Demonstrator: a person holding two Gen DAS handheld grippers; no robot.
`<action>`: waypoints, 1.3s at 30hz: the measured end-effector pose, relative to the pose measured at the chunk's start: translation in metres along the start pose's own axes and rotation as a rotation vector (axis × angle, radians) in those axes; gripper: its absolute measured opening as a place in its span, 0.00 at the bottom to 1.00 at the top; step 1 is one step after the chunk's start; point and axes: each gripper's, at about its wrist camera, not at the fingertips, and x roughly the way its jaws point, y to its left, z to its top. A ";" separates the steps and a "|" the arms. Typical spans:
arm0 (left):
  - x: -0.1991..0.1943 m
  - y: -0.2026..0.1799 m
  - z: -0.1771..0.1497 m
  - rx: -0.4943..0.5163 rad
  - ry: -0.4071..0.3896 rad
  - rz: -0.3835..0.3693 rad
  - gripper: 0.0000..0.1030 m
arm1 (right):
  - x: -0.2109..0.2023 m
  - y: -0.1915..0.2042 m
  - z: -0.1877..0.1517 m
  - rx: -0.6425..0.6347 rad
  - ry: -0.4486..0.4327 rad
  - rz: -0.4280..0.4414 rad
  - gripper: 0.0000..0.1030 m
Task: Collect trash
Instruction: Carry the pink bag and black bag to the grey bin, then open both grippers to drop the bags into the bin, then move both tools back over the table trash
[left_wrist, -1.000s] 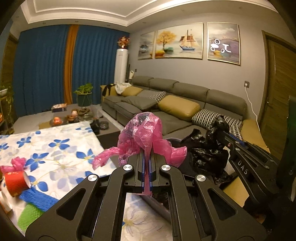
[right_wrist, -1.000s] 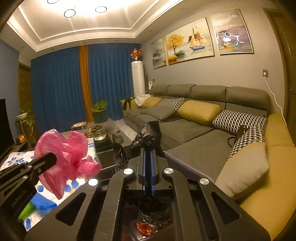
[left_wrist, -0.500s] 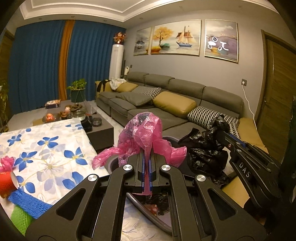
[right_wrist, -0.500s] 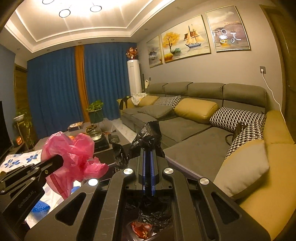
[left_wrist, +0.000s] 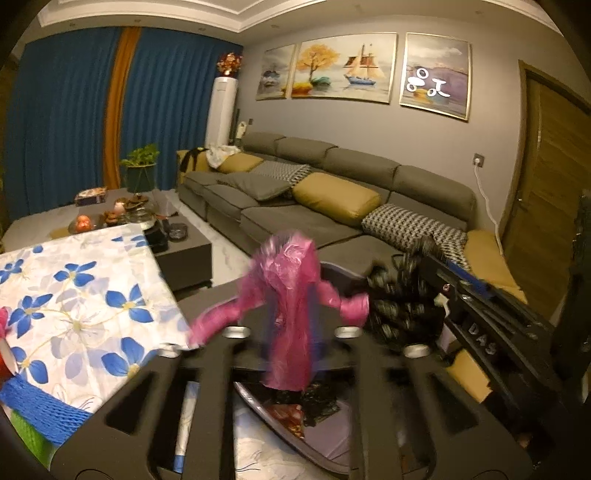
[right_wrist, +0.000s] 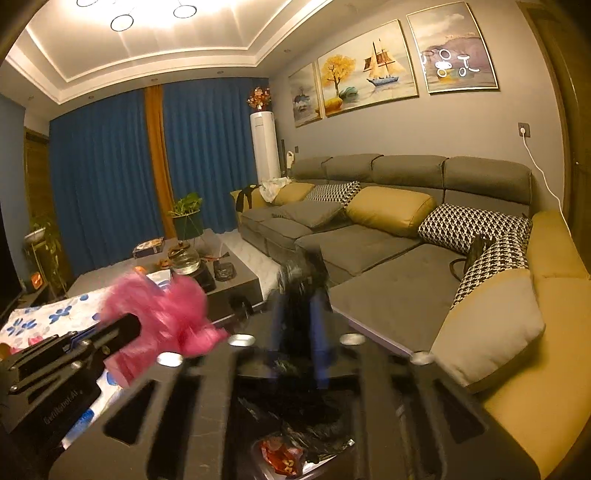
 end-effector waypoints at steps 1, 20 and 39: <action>-0.001 0.003 -0.001 -0.007 -0.010 0.008 0.59 | 0.000 0.000 0.000 0.001 -0.003 -0.003 0.31; -0.083 0.044 -0.018 -0.079 -0.073 0.264 0.94 | -0.038 0.019 -0.011 -0.014 -0.031 0.003 0.72; -0.250 0.147 -0.085 -0.182 -0.088 0.668 0.94 | -0.097 0.140 -0.053 -0.112 0.027 0.276 0.73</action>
